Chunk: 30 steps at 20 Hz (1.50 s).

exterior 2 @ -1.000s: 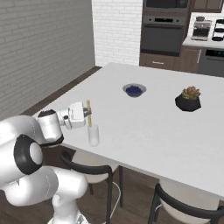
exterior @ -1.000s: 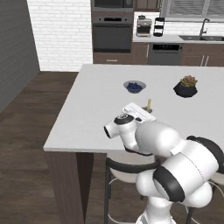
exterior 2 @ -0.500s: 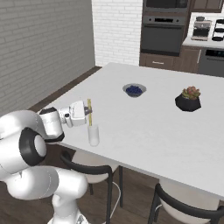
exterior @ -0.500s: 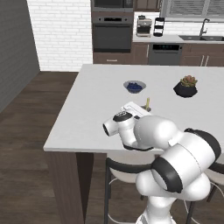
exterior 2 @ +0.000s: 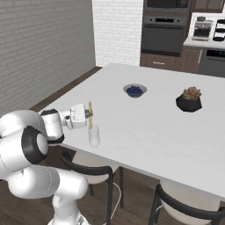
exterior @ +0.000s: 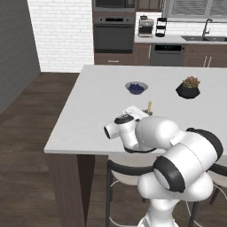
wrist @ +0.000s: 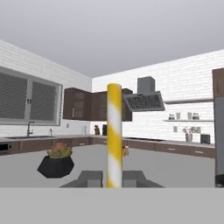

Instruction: Take a straw from the drawer in front and place it inside the glass cup on the dining counter.

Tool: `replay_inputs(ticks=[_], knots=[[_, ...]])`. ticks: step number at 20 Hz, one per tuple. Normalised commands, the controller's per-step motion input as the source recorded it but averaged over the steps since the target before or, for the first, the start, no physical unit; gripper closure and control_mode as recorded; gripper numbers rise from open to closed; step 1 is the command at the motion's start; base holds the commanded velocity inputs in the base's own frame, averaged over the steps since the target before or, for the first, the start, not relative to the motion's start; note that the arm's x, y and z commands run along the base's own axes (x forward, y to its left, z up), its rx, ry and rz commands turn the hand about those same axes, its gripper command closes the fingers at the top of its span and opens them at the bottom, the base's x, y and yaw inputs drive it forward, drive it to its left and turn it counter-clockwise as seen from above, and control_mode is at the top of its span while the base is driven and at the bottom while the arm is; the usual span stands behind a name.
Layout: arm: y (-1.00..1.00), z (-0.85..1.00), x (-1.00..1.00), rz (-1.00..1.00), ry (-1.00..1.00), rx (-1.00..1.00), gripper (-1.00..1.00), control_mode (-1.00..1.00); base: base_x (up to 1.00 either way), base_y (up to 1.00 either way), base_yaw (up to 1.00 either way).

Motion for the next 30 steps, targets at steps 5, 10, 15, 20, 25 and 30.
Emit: replay_inputs(ticks=[5,10,15,20,25,30], knots=[[0.0,-0.17,0.0,0.0,0.0,0.0,1.0,-1.0,0.0,0.0,0.0],[-0.01,-0.14,0.0,0.01,0.0,0.01,1.0,-1.0,0.0,0.0,0.0],[0.0,0.05,0.0,0.01,-0.02,0.02,1.0,-1.0,0.0,0.0,0.0],[0.0,0.12,0.0,0.0,-0.03,0.01,1.0,-1.0,0.0,0.0,0.0],[-0.04,0.13,0.01,0.0,-0.04,0.03,1.0,-1.0,0.0,0.0,0.0],[-0.09,-0.07,0.16,0.0,0.0,0.03,1.0,-1.0,0.0,0.0,0.0]])
